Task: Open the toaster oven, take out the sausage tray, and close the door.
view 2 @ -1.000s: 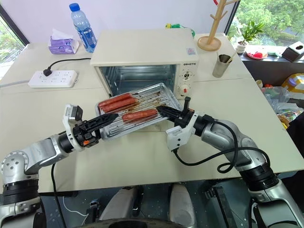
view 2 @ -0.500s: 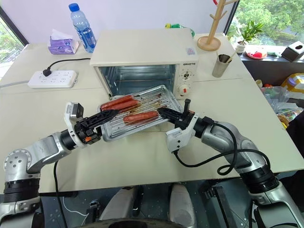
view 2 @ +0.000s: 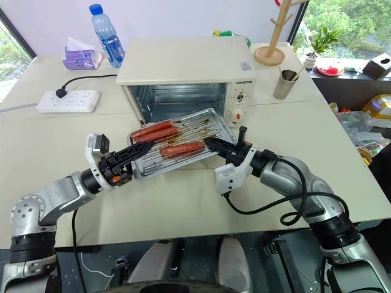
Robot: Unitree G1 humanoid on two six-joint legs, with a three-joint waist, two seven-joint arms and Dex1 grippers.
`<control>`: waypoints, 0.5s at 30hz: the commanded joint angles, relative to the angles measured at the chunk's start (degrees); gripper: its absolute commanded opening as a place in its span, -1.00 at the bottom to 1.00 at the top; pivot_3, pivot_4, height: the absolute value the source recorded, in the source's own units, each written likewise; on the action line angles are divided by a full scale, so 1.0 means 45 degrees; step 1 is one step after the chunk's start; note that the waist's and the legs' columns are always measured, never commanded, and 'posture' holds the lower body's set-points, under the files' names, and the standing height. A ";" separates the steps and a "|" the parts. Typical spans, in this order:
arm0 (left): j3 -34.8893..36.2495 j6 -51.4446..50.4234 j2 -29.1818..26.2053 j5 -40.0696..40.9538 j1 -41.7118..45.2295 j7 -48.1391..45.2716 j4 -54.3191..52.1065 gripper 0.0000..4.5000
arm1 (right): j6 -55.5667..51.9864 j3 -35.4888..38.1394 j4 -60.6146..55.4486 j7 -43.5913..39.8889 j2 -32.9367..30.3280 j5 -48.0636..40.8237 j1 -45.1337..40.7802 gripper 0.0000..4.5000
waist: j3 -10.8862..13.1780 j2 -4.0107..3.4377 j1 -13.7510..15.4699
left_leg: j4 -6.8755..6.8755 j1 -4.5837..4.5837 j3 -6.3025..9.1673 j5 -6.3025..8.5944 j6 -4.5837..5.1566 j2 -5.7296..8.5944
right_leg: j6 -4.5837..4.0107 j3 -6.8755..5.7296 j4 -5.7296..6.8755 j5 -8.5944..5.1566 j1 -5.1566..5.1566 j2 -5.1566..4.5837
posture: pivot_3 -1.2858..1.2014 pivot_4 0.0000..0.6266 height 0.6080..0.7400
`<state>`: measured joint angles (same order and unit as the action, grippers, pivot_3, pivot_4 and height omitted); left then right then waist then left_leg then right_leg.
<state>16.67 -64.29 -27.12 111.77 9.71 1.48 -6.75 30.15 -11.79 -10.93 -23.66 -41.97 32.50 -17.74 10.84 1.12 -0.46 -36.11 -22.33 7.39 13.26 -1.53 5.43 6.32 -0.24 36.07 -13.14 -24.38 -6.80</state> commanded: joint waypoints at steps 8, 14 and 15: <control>0.0266 0.0013 -0.0111 0.0274 0.0118 -0.0141 -0.0233 -0.31 | -0.0063 0.0535 -0.0618 0.0235 0.0130 -0.0195 -0.0012 -1.00 | 0.0000 0.0000 0.0001 | 0.0000 0.0000 0.0000 0.0000 0.0000 0.0000 | -0.0001 0.0000 -0.0001 0.0000 0.0000 0.0000 | 0.03 -0.52 0.98; 0.0180 -0.0154 -0.0083 0.0274 0.0253 -0.0320 -0.0135 -0.97 | -0.0093 0.0586 -0.0669 0.0229 0.0132 -0.0144 0.0027 -1.00 | -0.0003 0.0004 0.0004 | 0.0002 0.0000 -0.0001 0.0000 0.0000 -0.0002 | -0.0001 0.0001 -0.0003 -0.0001 0.0000 0.0003 | 0.03 -0.52 0.98; 0.0148 -0.0172 -0.0102 0.0274 0.0255 -0.0321 -0.0138 -0.97 | -0.0098 0.0598 -0.0677 0.0224 0.0128 -0.0141 0.0034 -1.00 | -0.0003 0.0004 0.0003 | 0.0003 0.0000 -0.0003 0.0000 0.0000 -0.0002 | -0.0001 0.0001 -0.0003 -0.0001 0.0000 0.0002 | 0.03 -0.52 0.98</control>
<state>16.62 -64.54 -27.12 111.87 9.84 1.45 -6.34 29.64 -11.42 -11.65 -23.44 -41.67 33.49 -17.40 10.82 1.14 -0.44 -36.10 -22.33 7.38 13.26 -1.53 5.42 6.31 -0.24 36.05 -13.14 -24.39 -6.79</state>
